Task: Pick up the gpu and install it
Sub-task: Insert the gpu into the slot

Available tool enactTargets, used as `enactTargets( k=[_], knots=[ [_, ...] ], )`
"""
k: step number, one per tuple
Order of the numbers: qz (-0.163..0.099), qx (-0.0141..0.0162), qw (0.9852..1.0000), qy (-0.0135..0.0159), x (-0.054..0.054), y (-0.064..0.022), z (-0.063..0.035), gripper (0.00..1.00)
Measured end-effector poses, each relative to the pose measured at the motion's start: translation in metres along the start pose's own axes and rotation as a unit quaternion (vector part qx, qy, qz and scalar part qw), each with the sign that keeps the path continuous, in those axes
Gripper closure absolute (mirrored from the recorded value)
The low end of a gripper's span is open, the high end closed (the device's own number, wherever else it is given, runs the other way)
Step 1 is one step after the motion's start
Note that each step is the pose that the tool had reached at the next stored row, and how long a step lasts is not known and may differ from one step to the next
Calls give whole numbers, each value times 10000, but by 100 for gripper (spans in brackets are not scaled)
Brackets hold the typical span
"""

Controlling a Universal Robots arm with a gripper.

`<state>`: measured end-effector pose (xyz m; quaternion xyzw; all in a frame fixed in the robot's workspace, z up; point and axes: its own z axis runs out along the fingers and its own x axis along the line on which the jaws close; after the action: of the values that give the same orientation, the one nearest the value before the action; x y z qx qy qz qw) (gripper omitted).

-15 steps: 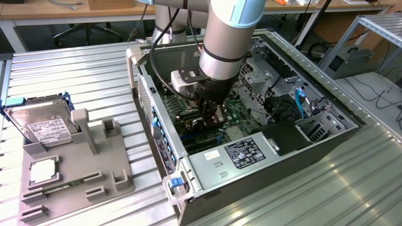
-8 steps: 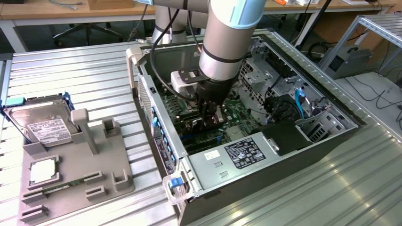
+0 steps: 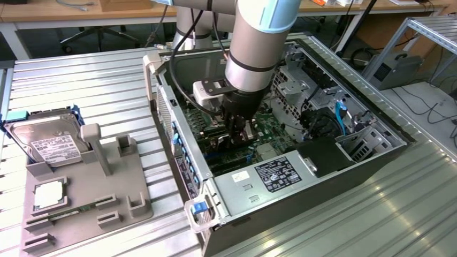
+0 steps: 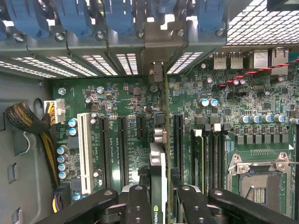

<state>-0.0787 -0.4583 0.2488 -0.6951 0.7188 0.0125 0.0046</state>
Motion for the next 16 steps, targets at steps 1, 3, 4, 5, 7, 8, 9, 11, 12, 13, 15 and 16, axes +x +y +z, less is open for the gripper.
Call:
enactTargets(
  k=[1, 3, 4, 5, 7, 8, 9, 11, 12, 13, 15, 16],
  knots=[
    [0, 0, 10000, 0, 0, 0, 0, 73],
    [0, 0, 10000, 0, 0, 0, 0, 73],
    [0, 0, 10000, 0, 0, 0, 0, 73],
    [0, 0, 10000, 0, 0, 0, 0, 73],
    [0, 0, 10000, 0, 0, 0, 0, 73],
    [1, -1, 10000, -3, -1, 1, 1, 73],
    [3, 1, 10000, -4, -1, 2, 3, 67],
    [0, 0, 10000, -1, 0, 0, 1, 54],
    [0, 0, 10000, -1, 0, 0, 0, 48],
    [0, 0, 10000, 0, 0, 0, 0, 48],
    [0, 0, 10000, 0, 0, 0, 0, 42],
    [0, 0, 10000, 0, 0, 0, 0, 42]
  ],
)
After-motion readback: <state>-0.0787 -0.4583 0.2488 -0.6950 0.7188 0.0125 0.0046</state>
